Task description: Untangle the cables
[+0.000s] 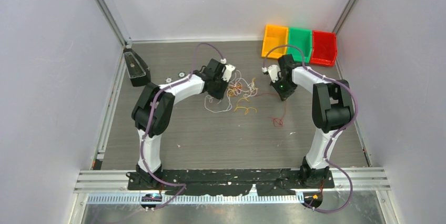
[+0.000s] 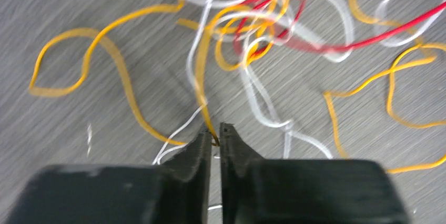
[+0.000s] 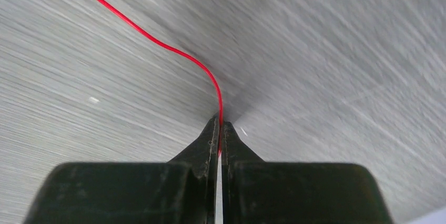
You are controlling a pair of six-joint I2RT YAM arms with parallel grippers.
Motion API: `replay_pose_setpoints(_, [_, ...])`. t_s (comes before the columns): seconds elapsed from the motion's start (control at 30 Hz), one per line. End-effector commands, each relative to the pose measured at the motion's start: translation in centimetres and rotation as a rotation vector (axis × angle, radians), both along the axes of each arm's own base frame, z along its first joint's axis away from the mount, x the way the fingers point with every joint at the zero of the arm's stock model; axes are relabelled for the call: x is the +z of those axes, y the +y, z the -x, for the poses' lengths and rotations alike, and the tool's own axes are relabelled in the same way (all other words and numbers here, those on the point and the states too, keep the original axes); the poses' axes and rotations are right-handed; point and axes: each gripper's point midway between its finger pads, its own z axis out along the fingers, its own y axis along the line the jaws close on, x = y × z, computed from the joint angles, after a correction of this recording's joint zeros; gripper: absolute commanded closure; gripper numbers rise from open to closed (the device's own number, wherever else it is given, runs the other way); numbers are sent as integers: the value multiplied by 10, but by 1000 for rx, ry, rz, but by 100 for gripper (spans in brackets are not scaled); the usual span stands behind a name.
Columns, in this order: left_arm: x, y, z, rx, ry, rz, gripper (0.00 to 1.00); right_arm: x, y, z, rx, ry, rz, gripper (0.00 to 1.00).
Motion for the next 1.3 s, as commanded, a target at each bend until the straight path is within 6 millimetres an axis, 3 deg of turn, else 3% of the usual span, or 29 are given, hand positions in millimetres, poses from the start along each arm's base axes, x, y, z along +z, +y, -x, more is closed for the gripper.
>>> replay_pose_setpoints(0.0, [17,61,10,47,6,-52,99,7,-71,19,-41,31,203,95])
replay_pose_setpoints(0.17, [21,111,26,218,136,43,100,16,-122,25,-117,38,235,95])
replay_pose_setpoints(0.4, [27,147,36,242,104,-21,100,57,-190,33,-244,-15,246,95])
replay_pose_setpoints(0.6, [35,182,40,285,95,-47,100,94,-219,30,-308,-96,242,95])
replay_pose_setpoints(0.83, [29,216,45,334,104,-80,100,140,-260,23,-400,-204,265,95])
replay_pose_setpoints(1.13, [24,238,50,358,104,-114,100,190,-285,12,-470,-336,265,95])
replay_pose_setpoints(1.2, [24,238,51,348,107,-102,100,205,-283,8,-469,-364,239,95])
replay_pose_setpoints(1.27, [25,230,55,323,114,-60,100,212,-261,1,-437,-379,131,95])
